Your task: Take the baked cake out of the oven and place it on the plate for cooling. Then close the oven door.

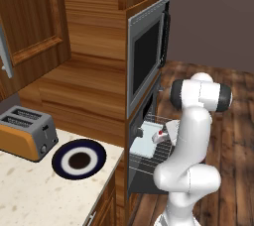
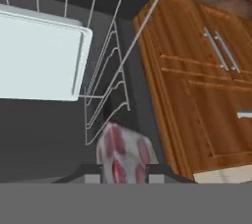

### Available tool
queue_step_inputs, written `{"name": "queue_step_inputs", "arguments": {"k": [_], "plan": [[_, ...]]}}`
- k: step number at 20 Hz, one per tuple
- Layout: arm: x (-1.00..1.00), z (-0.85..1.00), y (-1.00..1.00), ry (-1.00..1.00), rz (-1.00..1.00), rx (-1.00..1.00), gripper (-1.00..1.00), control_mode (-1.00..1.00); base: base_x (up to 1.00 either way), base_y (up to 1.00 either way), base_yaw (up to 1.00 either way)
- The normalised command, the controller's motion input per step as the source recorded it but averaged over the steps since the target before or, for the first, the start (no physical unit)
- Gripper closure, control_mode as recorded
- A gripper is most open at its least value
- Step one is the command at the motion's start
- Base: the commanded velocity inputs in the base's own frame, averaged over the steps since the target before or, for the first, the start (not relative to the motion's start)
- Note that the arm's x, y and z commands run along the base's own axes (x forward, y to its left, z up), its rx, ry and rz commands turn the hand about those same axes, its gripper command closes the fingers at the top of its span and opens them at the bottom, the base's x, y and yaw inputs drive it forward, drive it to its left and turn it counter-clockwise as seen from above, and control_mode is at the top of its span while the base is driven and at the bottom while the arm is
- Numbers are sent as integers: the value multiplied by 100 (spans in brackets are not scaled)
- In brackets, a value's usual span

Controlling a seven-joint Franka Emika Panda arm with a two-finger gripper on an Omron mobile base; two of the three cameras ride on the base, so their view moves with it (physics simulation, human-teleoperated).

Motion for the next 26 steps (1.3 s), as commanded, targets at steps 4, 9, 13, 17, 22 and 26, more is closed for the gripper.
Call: {"name": "queue_step_inputs", "arguments": {"k": [4,9,13,17,22,26], "plan": [[-100,100,15,0,-21,0,100,-100,0,0,0],[-79,100,70,2,-9,-1,100,-100,0,0,0],[-47,100,100,9,0,-2,100,-100,0,0,0],[-54,85,100,14,0,-11,100,-100,0,0,0],[-27,57,100,15,-2,-16,100,-100,0,0,0],[-7,5,100,15,-8,-19,100,-100,0,0,0]]}}
